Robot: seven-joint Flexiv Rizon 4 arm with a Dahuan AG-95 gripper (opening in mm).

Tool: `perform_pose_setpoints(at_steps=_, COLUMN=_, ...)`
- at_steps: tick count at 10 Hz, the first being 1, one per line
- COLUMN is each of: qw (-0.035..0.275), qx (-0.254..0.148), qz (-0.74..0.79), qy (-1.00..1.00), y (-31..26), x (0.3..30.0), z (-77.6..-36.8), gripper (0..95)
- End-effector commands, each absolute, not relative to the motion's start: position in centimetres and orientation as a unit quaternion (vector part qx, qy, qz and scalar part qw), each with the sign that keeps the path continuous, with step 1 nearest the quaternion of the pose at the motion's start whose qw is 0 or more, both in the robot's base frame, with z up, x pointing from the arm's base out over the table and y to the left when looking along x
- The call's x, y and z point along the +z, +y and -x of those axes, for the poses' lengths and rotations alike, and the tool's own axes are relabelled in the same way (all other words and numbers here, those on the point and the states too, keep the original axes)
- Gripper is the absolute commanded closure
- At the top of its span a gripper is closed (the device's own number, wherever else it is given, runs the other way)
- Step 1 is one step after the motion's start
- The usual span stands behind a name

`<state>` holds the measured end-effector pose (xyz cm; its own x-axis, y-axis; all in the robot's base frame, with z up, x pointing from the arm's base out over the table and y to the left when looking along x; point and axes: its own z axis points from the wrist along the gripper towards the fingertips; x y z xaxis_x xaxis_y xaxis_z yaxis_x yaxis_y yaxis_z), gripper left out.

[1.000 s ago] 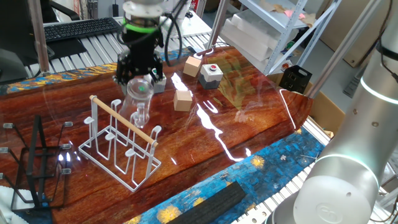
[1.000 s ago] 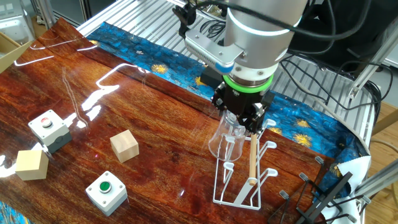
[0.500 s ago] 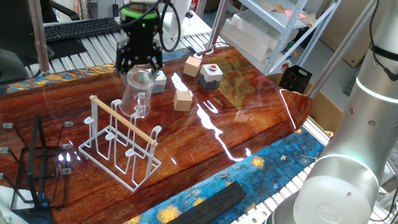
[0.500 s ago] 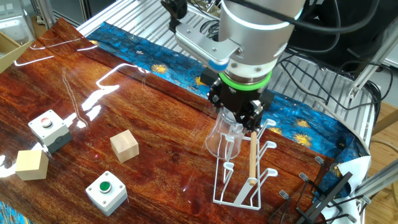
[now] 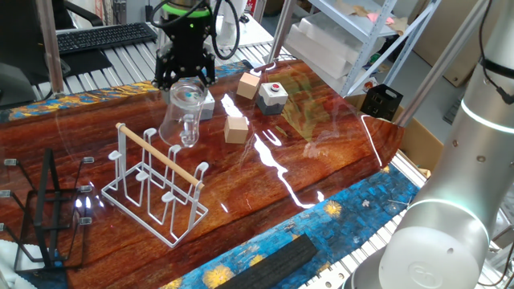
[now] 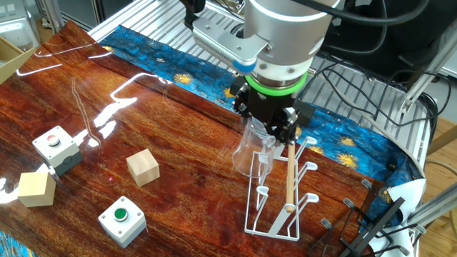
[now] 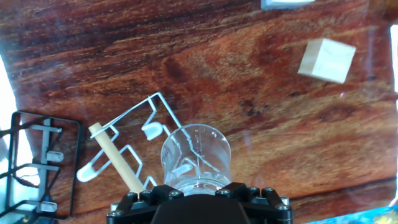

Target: Take the cup off the cup rack

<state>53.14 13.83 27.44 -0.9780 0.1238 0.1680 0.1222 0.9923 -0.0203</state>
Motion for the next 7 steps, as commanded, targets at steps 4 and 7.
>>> perform_pose_setpoints(at_steps=4, qw=0.072, qx=0.011, qz=-0.019, qy=-0.997, y=10.6, x=26.4, z=-54.5, gripper=95.0)
perform_pose_setpoints(at_steps=7, qw=0.071, qx=0.009, qz=-0.037, qy=-0.997, y=9.0, x=25.1, z=-55.1, gripper=95.0)
